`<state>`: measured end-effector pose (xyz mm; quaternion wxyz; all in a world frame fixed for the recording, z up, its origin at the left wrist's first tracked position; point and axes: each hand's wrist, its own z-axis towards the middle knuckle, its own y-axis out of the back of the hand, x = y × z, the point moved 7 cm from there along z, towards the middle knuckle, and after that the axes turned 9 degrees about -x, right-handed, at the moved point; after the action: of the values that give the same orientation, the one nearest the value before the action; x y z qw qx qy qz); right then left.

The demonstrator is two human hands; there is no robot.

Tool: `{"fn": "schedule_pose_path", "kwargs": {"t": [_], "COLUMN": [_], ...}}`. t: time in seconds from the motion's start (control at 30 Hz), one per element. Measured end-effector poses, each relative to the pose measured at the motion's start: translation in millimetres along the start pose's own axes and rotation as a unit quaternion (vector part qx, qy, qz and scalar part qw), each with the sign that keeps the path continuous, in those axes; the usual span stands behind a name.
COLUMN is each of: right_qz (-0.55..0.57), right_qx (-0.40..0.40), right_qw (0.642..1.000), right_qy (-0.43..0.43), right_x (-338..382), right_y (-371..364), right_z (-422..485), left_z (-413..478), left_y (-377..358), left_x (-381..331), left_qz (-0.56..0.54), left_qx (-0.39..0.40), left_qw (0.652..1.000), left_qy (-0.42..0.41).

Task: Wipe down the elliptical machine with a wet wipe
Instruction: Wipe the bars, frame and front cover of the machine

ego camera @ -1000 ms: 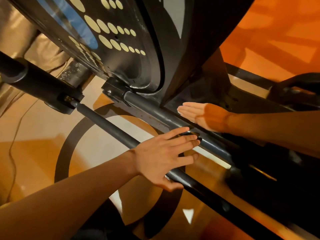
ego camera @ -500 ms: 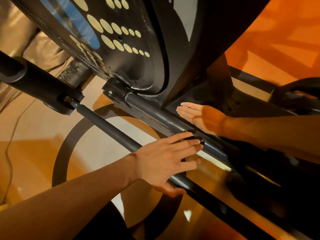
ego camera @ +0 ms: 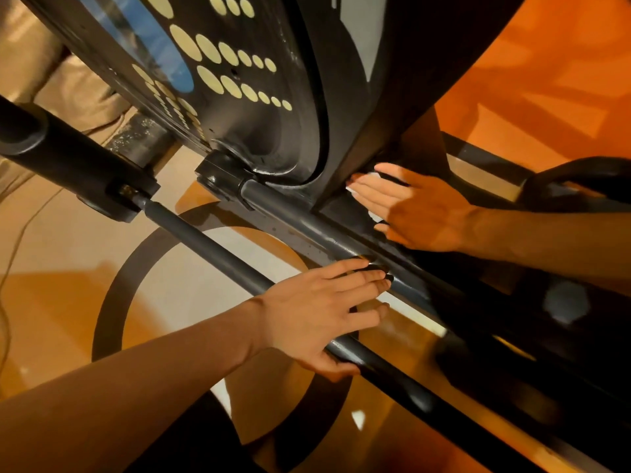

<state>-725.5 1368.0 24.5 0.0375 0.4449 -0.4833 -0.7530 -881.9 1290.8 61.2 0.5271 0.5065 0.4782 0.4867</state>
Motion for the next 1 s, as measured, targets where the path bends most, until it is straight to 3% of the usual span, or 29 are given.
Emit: {"fn": "schedule_pose_path", "kwargs": {"t": [0.1,0.27,0.3,0.37,0.47,0.53,0.6,0.77,1.0], "right_qz": [-0.01,-0.016,-0.046,-0.017,0.107,0.179,0.212,0.151,0.26], "right_qx": [0.061,0.151,0.188,0.116,0.072,0.036,0.062,0.11,0.186], "right_qw": [0.998,0.978,0.974,0.976,0.992,0.979,0.962,0.963,0.911], "right_qy": [0.013,0.143,0.12,0.181,0.014,-0.088,-0.163,-0.195,-0.262], "right_x": [5,75,77,76,44,30,37,52,61], "right_y": [-11,-73,-85,-74,-31,-15,-14,-32,-46], "right_z": [-2,-32,-38,-43,-49,-60,-75,-86,-129], "left_z": [0,-2,-2,-1,-2,-1,0,2,-4], "left_y": [0,-2,-2,-2,-2,-2,-1,0,-12], "left_x": [-1,0,1,2,1,-1,-5,-6,-2], "left_qz": [-0.009,0.009,0.014,0.021,0.021,0.021,0.015,-0.017,0.015], "left_qx": [0.0,0.022,0.027,0.034,0.041,0.042,0.03,0.03,0.06], "left_qw": [1.0,1.0,1.0,0.999,0.999,0.998,0.997,0.996,0.993], "left_qy": [0.004,-0.004,-0.005,-0.012,-0.02,-0.04,-0.066,-0.086,-0.105]}}
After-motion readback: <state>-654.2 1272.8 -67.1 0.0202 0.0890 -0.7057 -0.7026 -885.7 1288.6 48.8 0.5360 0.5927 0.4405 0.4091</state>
